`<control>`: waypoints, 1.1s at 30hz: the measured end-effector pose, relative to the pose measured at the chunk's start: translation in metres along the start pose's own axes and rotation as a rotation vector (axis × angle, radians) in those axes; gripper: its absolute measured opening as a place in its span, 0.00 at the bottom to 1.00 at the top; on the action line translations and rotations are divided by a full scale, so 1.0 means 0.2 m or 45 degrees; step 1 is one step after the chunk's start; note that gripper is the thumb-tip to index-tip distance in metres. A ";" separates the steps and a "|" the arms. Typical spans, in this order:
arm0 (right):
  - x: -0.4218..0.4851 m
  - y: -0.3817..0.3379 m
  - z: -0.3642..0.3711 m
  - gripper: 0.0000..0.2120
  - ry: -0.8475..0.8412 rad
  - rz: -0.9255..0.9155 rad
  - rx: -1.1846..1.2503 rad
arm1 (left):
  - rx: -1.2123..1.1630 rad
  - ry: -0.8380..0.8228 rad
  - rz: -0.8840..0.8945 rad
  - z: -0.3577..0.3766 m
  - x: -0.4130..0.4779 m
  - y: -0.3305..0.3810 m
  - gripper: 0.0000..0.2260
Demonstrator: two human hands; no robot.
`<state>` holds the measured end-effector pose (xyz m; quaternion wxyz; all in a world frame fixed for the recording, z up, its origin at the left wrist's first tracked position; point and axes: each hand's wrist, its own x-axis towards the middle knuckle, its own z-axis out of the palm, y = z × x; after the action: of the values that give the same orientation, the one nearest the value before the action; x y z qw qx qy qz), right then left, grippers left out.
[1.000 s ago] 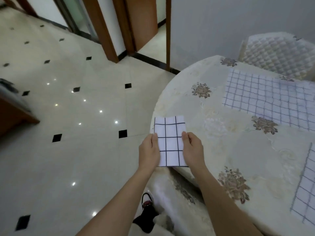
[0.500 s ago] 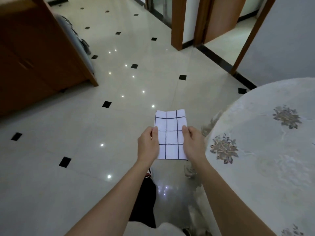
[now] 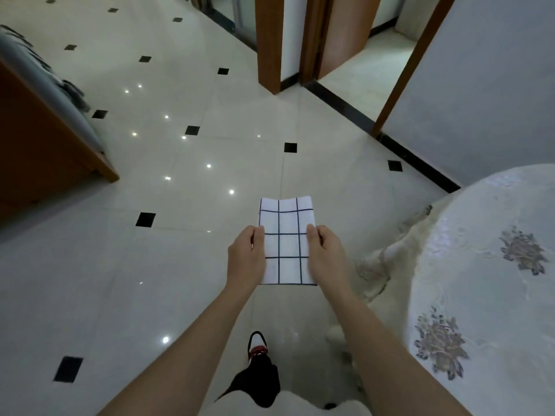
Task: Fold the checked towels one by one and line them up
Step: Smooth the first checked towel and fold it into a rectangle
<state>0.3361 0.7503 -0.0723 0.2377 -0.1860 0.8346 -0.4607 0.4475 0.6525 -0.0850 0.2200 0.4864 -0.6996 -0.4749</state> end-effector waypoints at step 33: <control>2.29 -0.30 -0.68 0.20 0.532 0.197 0.327 | 0.071 -0.420 0.182 1.39 1.97 1.19 0.16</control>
<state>-0.1109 0.5701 -0.0613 0.1166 0.0094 0.8119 -0.5719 -0.0475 0.4454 -0.0616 0.1220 0.3570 -0.7719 -0.5117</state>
